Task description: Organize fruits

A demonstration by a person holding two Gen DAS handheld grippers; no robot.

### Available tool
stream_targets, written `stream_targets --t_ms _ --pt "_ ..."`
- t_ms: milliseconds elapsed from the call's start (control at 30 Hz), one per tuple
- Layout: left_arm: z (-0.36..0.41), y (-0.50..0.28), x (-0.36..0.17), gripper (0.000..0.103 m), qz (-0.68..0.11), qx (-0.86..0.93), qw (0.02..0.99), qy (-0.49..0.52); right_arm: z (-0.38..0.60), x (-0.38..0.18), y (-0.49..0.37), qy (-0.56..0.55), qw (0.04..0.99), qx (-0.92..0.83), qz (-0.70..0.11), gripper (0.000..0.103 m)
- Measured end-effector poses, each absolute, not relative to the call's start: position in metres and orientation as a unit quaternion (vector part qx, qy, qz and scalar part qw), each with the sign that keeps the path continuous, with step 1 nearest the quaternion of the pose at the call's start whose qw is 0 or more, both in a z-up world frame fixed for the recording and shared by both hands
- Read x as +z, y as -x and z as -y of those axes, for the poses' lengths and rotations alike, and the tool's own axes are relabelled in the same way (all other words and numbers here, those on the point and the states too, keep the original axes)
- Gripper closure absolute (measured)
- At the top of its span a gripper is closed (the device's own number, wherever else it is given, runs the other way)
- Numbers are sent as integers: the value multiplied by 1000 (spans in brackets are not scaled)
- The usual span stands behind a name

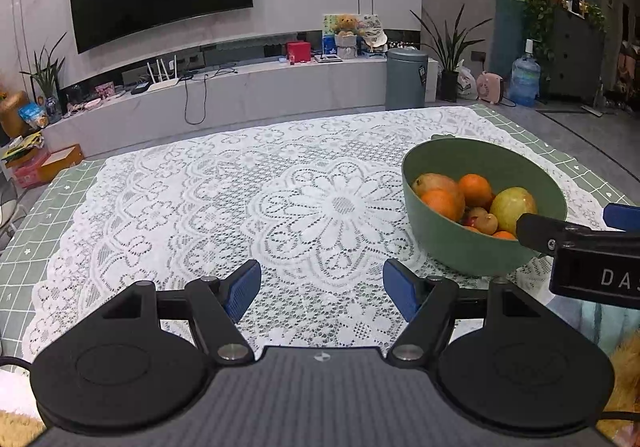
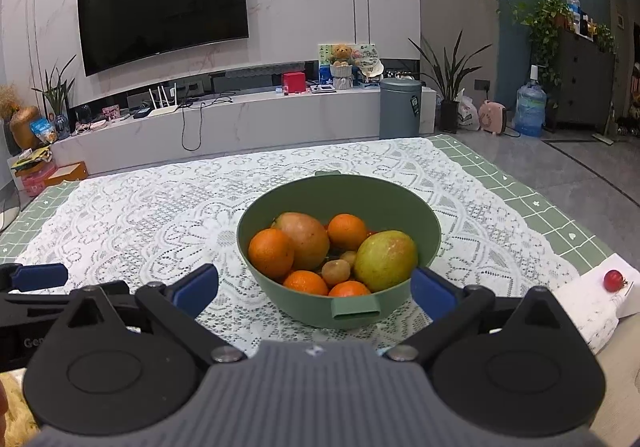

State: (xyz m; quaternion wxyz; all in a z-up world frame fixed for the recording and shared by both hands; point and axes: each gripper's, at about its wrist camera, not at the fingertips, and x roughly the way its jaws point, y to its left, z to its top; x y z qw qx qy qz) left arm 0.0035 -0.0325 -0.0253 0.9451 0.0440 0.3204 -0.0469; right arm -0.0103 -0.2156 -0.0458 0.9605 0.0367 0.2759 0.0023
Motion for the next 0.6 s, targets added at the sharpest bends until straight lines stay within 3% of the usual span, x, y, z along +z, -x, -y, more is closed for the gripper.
stream_targets --t_ms 600 --pt "27 -5 -26 20 -343 -46 938 -36 214 -46 12 -34 962 -3 -271 4"
